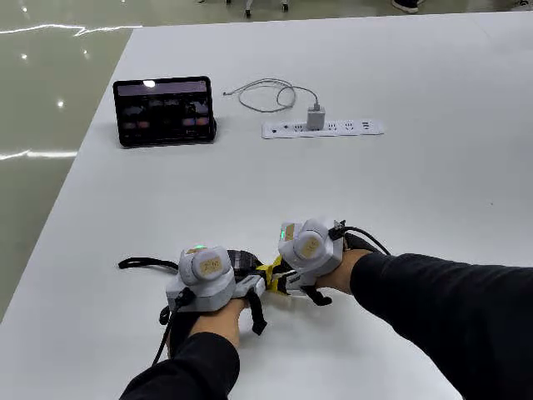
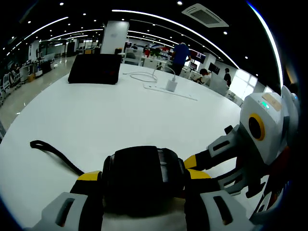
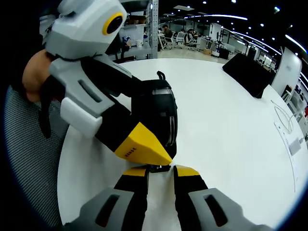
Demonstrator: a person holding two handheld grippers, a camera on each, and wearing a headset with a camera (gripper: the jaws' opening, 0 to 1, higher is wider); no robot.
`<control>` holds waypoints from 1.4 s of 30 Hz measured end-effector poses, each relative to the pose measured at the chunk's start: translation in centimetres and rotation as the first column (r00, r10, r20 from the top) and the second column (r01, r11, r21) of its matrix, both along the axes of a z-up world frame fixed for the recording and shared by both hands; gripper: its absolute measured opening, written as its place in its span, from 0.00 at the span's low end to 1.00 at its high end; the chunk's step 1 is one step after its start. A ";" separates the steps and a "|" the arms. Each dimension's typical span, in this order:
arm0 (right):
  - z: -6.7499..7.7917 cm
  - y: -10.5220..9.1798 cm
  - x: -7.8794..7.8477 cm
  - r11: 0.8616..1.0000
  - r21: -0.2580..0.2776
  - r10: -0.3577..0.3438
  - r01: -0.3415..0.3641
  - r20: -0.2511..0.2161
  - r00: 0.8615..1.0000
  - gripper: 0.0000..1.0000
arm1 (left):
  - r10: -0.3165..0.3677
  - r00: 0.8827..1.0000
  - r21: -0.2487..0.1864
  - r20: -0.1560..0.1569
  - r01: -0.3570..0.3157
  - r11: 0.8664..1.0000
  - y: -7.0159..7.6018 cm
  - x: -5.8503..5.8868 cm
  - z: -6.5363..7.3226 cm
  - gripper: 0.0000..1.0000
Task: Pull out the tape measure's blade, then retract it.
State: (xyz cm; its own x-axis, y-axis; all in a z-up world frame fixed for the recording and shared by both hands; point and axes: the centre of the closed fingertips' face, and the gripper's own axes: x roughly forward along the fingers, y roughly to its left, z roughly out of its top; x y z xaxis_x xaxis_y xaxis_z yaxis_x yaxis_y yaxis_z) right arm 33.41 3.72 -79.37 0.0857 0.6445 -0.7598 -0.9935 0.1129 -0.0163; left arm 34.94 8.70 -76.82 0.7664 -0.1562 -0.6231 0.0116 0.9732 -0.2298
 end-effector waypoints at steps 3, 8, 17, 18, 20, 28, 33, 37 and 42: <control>0.2 0.1 -0.2 1.000 0.009 -0.001 0.001 -0.014 1.000 0.24 | -0.002 1.000 -0.002 0.004 0.002 1.000 0.0 0.0 0.0 0.65; 0.0 0.0 -0.4 1.000 0.002 0.000 0.000 -0.025 1.000 0.32 | -0.003 1.000 -0.022 -0.004 0.003 1.000 0.2 0.0 0.0 0.66; 0.3 -0.2 -0.3 1.000 0.004 -0.009 0.009 -0.025 1.000 0.37 | -0.003 1.000 -0.035 -0.010 0.003 0.999 0.4 -0.3 0.1 0.69; 0.3 -0.2 -0.3 1.000 0.005 -0.008 0.009 -0.025 1.000 0.38 | -0.002 1.000 -0.037 -0.011 0.001 0.999 0.5 -0.4 0.1 0.69; 0.3 -0.4 -0.4 1.000 0.006 -0.004 0.004 -0.020 1.000 0.39 | -0.002 1.000 -0.029 -0.013 0.002 1.000 0.7 -0.5 0.0 0.73; 0.5 -0.5 -0.5 1.000 0.007 -0.005 0.005 -0.021 1.000 0.45 | 0.012 1.000 0.012 0.011 -0.012 1.000 2.1 -0.7 0.7 0.98; 0.5 -0.7 -0.8 1.000 -0.001 -0.015 0.015 -0.032 0.999 0.53 | 0.005 1.000 0.028 0.026 -0.005 1.000 2.4 -0.6 1.0 1.00; 0.8 -0.7 -0.9 0.999 0.011 -0.038 0.038 -0.053 0.998 0.59 | -0.014 0.999 0.031 0.043 0.012 0.999 2.4 -0.5 1.4 1.00; 1.3 -0.9 -0.7 0.992 0.025 -0.123 0.126 -0.086 0.989 0.68 | -0.041 0.998 0.025 0.051 0.040 0.999 2.7 -1.0 1.5 1.00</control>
